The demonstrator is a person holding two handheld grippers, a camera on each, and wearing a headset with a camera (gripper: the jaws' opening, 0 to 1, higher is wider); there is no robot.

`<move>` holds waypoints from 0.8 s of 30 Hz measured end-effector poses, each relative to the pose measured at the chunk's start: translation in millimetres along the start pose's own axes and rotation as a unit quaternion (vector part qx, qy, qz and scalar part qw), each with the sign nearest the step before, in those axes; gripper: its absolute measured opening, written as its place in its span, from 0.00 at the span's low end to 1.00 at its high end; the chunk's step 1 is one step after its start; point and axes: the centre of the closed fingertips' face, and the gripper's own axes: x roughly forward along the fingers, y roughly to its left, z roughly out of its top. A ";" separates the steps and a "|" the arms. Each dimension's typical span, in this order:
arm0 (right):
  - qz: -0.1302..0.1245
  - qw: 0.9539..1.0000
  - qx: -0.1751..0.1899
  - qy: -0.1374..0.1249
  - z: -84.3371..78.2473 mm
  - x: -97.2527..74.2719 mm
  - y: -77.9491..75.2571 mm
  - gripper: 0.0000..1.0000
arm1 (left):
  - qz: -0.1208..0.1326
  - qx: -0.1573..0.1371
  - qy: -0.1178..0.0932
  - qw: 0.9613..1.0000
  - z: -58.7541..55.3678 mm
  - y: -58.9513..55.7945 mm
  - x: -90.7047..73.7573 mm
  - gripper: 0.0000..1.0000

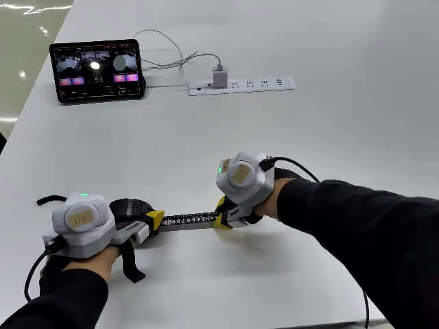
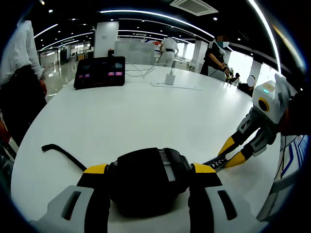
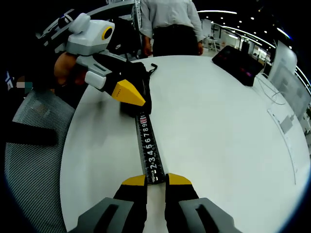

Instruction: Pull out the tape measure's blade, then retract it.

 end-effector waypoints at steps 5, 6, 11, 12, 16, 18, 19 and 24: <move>0.000 1.000 0.001 0.000 1.9 1.2 0.6 0.09 | 0.000 0.000 0.001 1.000 -0.2 0.1 0.1 0.60; 0.000 1.000 0.001 0.000 2.0 1.4 0.5 0.09 | 0.000 0.000 0.000 1.000 -0.2 0.1 0.1 0.60; 0.000 1.000 -0.002 0.001 3.7 3.0 0.3 0.09 | 0.000 0.000 0.000 1.000 -0.3 0.8 0.5 0.60; 0.000 1.000 -0.001 0.001 3.9 3.4 1.0 0.09 | 0.000 0.000 0.000 1.000 -0.3 1.0 0.6 0.60; -0.001 1.000 -0.003 -0.004 6.1 4.5 1.2 0.09 | 0.000 0.000 0.000 1.000 -0.5 1.4 0.7 0.60; 0.000 1.000 0.001 -0.006 7.1 4.8 1.2 0.09 | 0.000 0.000 0.000 1.000 -0.5 1.7 0.7 0.60; 0.000 1.000 0.001 -0.005 7.0 4.8 1.2 0.09 | 0.000 0.000 0.000 1.000 -0.5 1.8 0.8 0.60; 0.001 1.000 0.000 -0.005 7.1 4.9 1.1 0.09 | 0.000 0.000 -0.001 1.000 -0.5 2.1 0.6 0.60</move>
